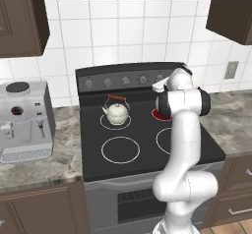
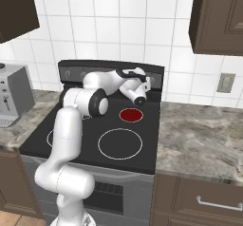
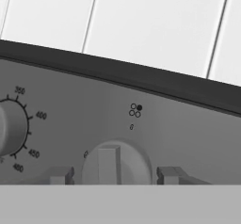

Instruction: Turn off the rear right burner of the stove.

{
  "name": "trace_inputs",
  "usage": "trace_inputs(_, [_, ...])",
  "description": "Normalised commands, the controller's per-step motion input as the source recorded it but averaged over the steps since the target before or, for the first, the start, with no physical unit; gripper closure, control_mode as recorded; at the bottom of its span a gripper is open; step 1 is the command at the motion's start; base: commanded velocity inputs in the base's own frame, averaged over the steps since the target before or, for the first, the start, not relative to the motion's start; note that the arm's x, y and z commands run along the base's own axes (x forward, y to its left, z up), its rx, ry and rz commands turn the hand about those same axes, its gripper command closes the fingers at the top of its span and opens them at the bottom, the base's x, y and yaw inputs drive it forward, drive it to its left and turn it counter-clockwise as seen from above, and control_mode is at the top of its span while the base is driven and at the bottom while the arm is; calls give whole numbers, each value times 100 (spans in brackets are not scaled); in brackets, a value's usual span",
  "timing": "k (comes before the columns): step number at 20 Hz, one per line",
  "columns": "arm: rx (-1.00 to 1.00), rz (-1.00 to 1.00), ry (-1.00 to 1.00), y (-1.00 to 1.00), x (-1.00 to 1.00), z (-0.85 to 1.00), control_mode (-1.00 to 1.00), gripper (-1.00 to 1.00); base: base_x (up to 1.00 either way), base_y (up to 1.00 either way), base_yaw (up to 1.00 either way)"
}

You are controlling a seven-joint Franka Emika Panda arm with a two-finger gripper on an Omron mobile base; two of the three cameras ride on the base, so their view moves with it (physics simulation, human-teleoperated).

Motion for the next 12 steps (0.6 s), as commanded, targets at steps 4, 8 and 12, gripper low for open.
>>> trace_inputs(4, [0, 0, -2, 13, 0, 7, -100, 100, 0, 0, 0])
trace_inputs(8, [3, -3, 0, 18, 0, 18, -100, 100, 0, 0, 0])
trace_inputs(12, [11, -8, 0, 22, -3, 22, -100, 100, 0, 0, 0])
